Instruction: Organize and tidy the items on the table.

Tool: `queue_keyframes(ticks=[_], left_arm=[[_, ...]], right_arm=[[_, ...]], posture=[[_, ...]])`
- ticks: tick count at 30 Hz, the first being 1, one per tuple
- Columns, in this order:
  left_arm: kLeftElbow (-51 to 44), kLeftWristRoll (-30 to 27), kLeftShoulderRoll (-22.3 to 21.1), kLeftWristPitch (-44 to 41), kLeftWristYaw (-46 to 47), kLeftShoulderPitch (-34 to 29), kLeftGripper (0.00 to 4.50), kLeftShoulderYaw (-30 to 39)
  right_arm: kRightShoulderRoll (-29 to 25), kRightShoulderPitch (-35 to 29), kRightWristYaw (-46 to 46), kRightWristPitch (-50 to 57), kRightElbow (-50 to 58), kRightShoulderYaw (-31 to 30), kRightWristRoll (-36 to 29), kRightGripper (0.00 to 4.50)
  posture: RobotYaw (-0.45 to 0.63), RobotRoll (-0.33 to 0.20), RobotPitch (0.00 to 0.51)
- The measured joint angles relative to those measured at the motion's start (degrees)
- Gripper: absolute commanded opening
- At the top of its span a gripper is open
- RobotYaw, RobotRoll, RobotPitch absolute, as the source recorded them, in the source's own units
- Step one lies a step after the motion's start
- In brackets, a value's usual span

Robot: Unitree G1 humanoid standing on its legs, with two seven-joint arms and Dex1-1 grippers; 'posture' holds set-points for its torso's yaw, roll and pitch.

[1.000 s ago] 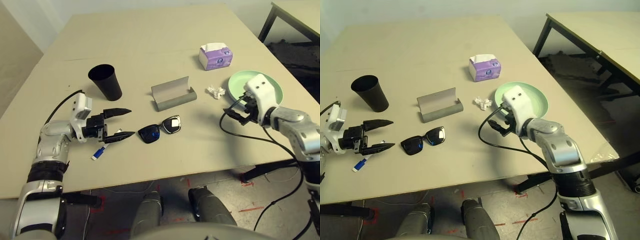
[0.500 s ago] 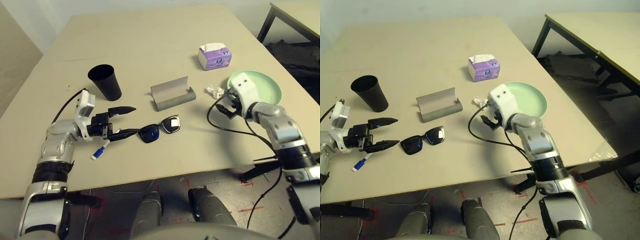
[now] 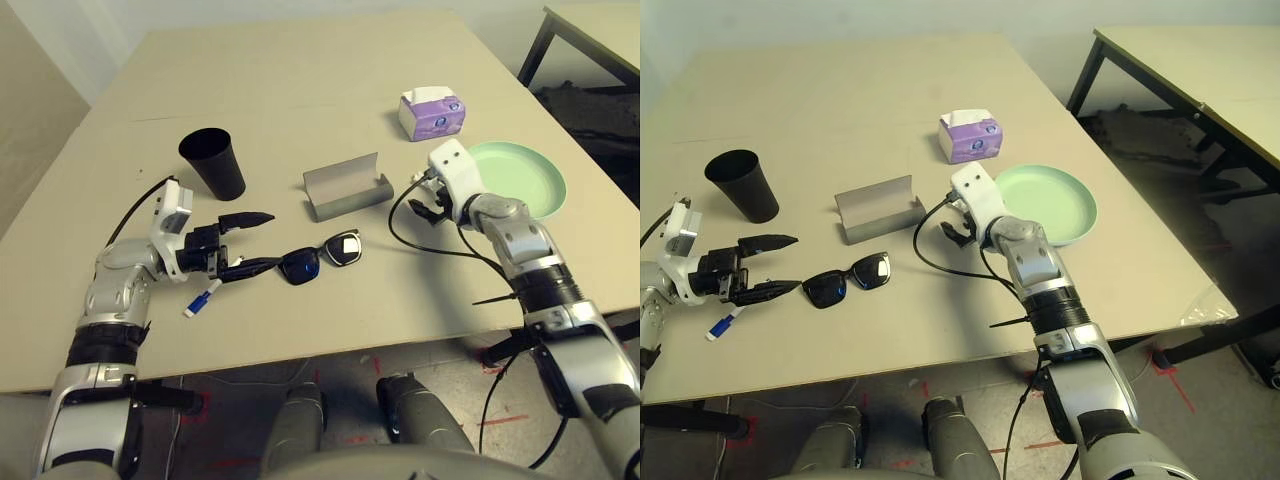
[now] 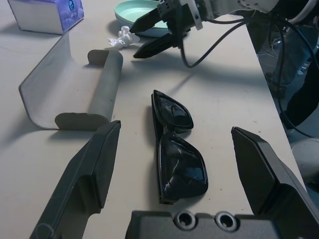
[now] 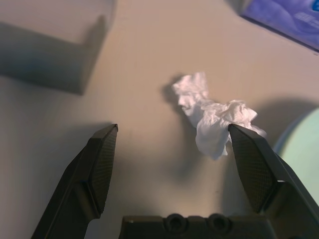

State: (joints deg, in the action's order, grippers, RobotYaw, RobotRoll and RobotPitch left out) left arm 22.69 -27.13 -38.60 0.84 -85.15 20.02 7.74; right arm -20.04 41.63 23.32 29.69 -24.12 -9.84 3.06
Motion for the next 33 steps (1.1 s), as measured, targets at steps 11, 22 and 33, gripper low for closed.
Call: queue_keyframes(ticks=[11,22,33], left_arm=[[-0.3,0.0,0.8,0.0,0.6,-0.4,4.5,0.0],[-0.3,0.0,1.4,0.3,0.5,-0.5,4.5,0.0],[1.7,0.2,1.4,1.7,-0.2,-0.3,4.5,0.0]], right_arm=[[1.4,2.6,-7.1,1.6,-4.1,1.5,1.8,4.07],[1.8,3.2,-7.8,3.6,-4.6,2.9,1.6,0.15],[1.1,3.3,-5.8,7.5,1.6,4.8,0.6,0.03]], posture=[[-0.03,0.0,0.111],[-0.04,0.0,0.115],[-0.06,0.0,0.107]])
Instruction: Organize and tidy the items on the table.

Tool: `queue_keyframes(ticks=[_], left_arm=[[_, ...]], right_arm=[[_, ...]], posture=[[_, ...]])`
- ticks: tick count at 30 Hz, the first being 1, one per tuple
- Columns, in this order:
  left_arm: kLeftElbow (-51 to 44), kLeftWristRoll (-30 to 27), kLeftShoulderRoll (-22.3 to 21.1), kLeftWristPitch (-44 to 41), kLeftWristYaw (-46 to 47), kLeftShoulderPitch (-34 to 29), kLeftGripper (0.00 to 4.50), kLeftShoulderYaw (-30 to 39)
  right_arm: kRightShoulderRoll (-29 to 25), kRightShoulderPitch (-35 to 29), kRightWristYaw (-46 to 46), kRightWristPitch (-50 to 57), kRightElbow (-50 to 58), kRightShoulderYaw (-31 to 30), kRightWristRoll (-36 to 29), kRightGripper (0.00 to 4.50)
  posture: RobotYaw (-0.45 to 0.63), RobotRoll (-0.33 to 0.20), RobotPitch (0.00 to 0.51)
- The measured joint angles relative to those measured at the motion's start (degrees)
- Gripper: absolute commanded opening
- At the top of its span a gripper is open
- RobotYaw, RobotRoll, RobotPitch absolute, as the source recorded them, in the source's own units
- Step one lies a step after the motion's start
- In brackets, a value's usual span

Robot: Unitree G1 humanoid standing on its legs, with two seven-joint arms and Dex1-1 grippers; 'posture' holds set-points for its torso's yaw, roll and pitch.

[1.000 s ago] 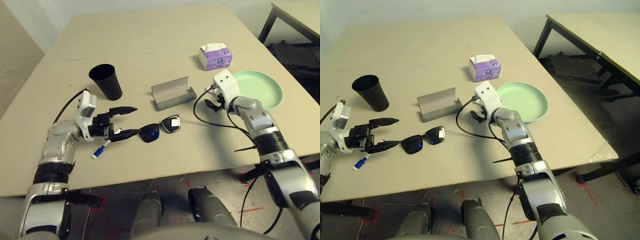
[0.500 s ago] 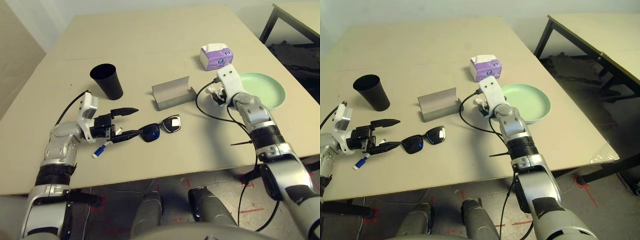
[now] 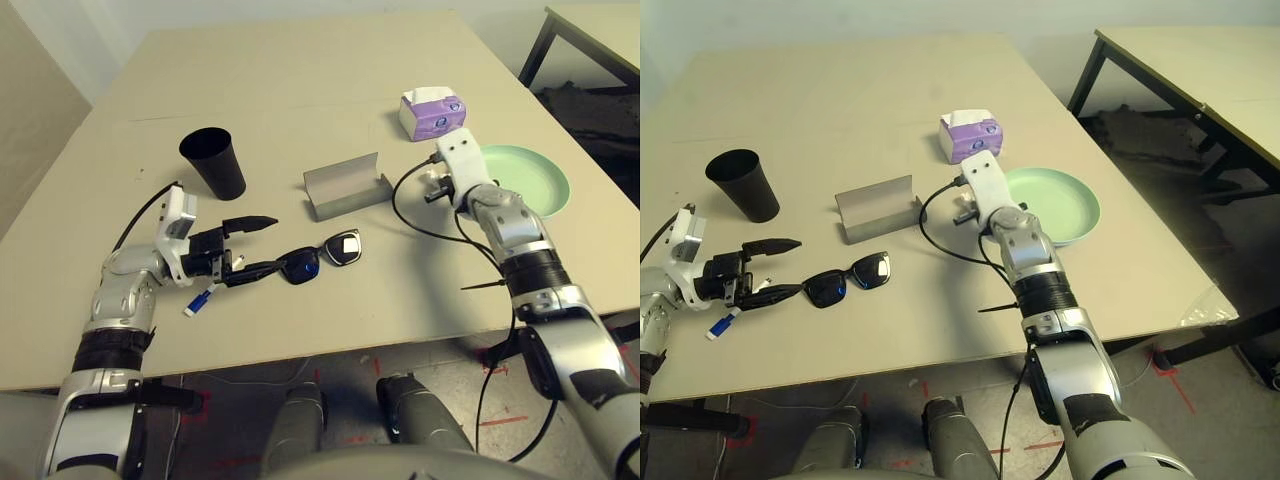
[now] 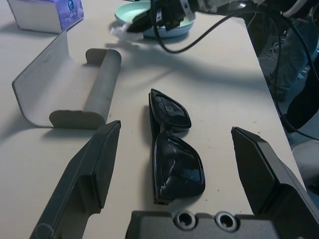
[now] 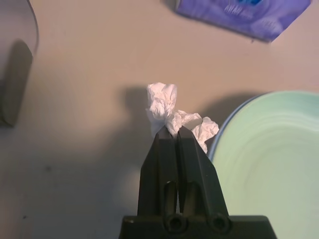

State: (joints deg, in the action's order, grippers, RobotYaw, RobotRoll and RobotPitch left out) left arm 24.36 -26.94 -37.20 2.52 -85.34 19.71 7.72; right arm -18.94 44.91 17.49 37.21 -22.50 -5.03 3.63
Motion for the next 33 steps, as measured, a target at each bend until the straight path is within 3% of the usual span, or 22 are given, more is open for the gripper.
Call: queue_keyframes(ticks=[12,20,33], left_arm=[[2.6,0.3,0.6,1.5,-0.9,1.5,4.5,-0.4],[3.1,0.3,1.1,1.8,-1.1,1.8,4.5,-1.3],[3.7,0.3,1.5,1.8,-1.3,2.8,4.5,-1.8]], right_arm=[[-3.7,1.0,1.3,11.4,14.9,2.3,-1.5,0.03],[-10.8,-2.1,1.7,12.4,14.9,5.5,-1.4,0.03],[-12.2,-2.9,1.7,12.6,14.7,6.7,-1.4,0.03]], posture=[[-0.07,0.0,0.097],[-0.08,0.0,0.099],[-0.09,0.0,0.101]])
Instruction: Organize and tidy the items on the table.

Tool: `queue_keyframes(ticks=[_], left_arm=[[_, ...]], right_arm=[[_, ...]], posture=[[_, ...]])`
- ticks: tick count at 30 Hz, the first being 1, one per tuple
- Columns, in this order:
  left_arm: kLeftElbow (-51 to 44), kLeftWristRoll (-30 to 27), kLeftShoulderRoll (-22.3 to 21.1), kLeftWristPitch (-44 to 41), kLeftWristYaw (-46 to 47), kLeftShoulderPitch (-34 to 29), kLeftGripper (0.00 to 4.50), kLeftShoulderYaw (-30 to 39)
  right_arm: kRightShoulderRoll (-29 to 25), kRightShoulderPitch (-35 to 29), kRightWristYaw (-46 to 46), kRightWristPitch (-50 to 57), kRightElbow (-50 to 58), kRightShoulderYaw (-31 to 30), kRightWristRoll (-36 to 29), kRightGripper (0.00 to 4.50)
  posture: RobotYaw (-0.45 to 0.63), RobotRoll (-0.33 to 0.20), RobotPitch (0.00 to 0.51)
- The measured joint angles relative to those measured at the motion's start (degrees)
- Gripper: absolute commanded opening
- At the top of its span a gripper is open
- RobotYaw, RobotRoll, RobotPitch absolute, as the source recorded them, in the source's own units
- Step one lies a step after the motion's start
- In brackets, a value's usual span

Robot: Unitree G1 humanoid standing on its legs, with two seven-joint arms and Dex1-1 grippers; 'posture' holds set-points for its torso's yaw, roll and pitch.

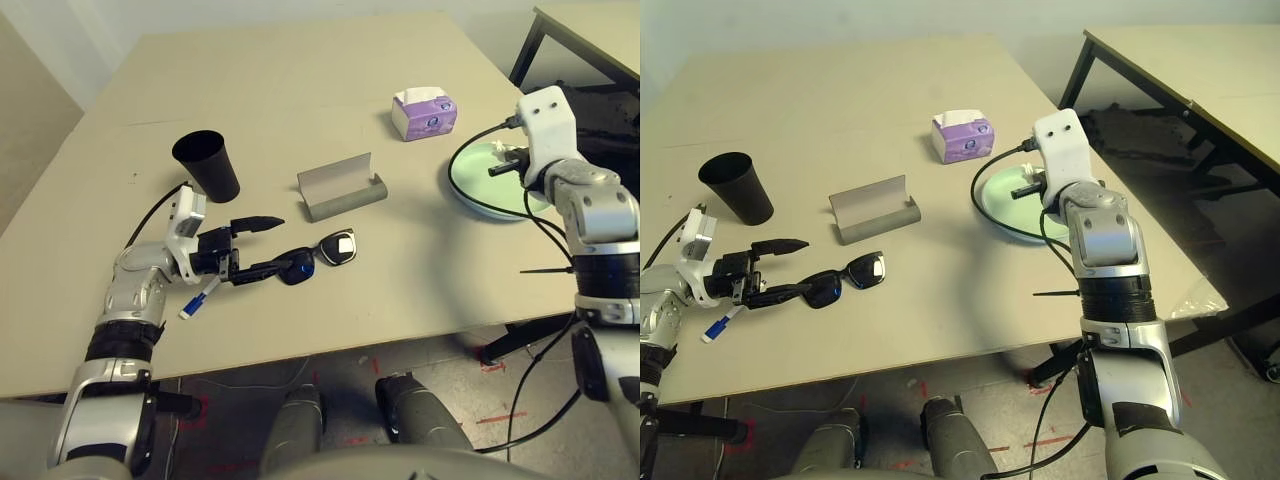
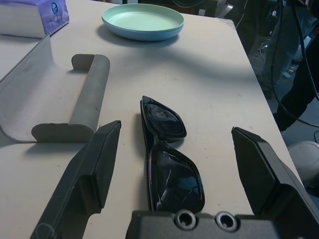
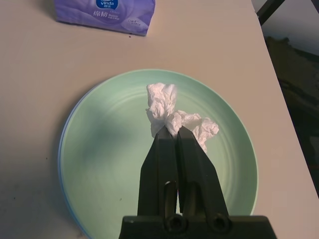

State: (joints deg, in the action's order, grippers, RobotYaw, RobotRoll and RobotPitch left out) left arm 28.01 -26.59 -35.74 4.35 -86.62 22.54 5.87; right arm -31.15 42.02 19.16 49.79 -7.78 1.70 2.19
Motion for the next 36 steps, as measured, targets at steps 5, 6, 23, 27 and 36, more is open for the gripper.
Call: queue_keyframes(ticks=[5,6,23,27,36], left_arm=[[0.0,0.0,0.1,0.0,0.0,0.2,4.5,0.0],[0.0,0.0,0.1,0.0,0.0,0.2,4.5,0.0],[1.1,0.5,0.6,0.0,0.0,1.2,4.5,-0.2],[1.1,1.1,0.6,0.0,0.1,1.5,4.5,-0.2],[1.0,1.1,-1.6,0.0,-0.4,1.2,4.5,0.1]], right_arm=[[-0.2,-0.5,0.0,0.0,-0.8,0.0,0.0,0.03],[-0.3,-0.6,0.0,0.0,-0.8,0.0,0.0,0.47],[-1.3,-0.7,0.4,1.2,-0.3,-0.1,0.0,4.48],[-5.8,-1.2,7.6,0.0,1.6,-3.8,-0.3,4.48],[-12.9,-0.4,35.2,-7.1,14.8,-21.2,-3.0,4.48]], posture=[[-0.09,0.0,0.106],[-0.09,0.0,0.107],[-0.1,0.0,0.101],[-0.1,0.0,0.1],[-0.08,0.0,0.108]])
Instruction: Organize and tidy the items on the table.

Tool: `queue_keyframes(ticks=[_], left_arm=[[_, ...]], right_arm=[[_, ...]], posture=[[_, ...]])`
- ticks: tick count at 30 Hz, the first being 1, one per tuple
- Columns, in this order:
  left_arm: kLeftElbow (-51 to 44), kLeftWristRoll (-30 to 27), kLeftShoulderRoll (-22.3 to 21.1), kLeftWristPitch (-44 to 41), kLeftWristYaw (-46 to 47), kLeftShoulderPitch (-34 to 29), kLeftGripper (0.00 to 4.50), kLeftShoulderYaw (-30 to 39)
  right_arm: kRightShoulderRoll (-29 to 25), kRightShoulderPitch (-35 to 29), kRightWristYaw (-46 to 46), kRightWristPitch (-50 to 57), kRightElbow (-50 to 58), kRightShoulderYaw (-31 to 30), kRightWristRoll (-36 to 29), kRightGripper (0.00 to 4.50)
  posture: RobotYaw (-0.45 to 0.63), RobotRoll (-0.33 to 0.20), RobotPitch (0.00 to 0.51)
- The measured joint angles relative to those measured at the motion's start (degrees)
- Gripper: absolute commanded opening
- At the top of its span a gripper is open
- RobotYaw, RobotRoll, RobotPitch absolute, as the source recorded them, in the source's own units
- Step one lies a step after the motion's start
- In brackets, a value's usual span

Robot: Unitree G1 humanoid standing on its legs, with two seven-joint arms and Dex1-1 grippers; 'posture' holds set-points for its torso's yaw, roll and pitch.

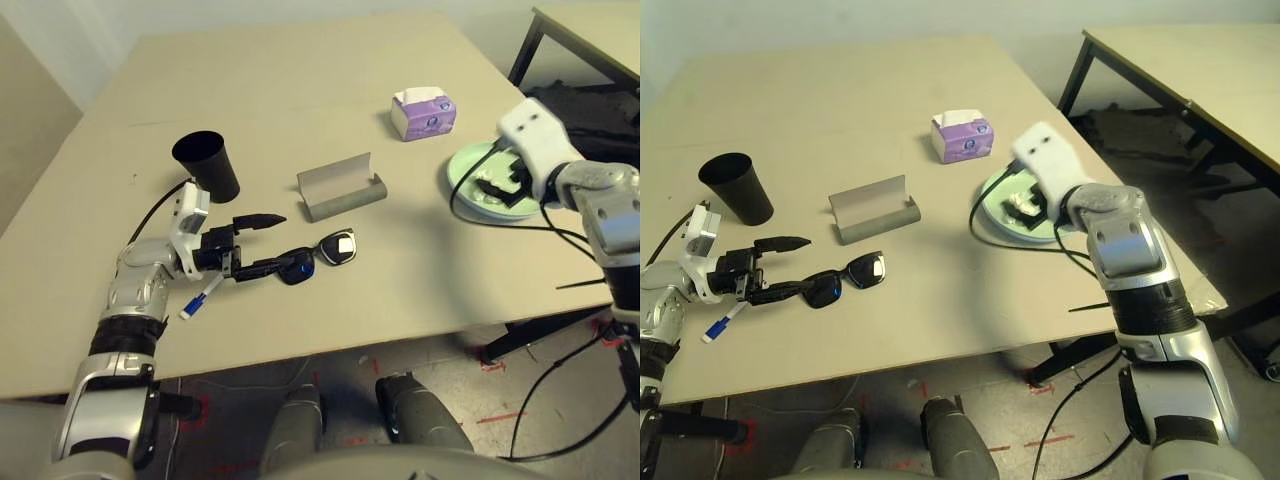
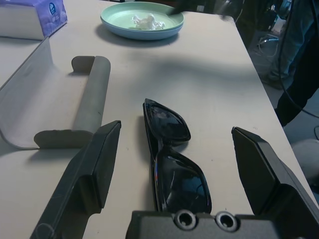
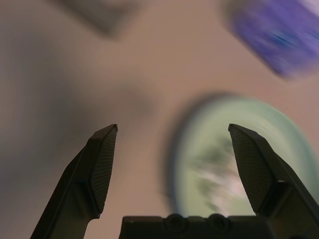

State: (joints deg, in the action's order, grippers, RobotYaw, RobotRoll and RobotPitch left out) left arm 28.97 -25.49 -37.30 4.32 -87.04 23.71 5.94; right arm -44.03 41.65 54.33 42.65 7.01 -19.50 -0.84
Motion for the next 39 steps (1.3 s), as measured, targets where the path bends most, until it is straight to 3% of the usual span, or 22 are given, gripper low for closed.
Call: queue_keyframes(ticks=[8,19,28,39], left_arm=[[-3.0,-0.5,-3.2,-0.5,-1.3,-3.7,4.5,1.3],[-9.7,-2.7,-6.4,-2.0,0.5,-14.0,4.5,5.9],[-14.3,-4.5,-8.2,-3.5,2.6,-21.8,4.5,10.5],[-16.3,-5.3,-8.6,-3.9,3.6,-23.0,4.5,11.0]], right_arm=[[7.0,9.6,6.7,8.2,4.1,-10.6,0.1,4.48],[15.3,13.7,6.9,13.5,3.9,-20.9,1.3,4.48],[24.3,18.3,6.1,4.9,-3.5,-27.2,5.3,4.48],[31.9,19.1,4.9,-5.1,-14.7,-28.9,10.5,4.48]], posture=[[-0.06,0.0,0.117],[-0.02,0.0,0.122],[0.02,0.0,0.116],[0.02,0.0,0.128]])
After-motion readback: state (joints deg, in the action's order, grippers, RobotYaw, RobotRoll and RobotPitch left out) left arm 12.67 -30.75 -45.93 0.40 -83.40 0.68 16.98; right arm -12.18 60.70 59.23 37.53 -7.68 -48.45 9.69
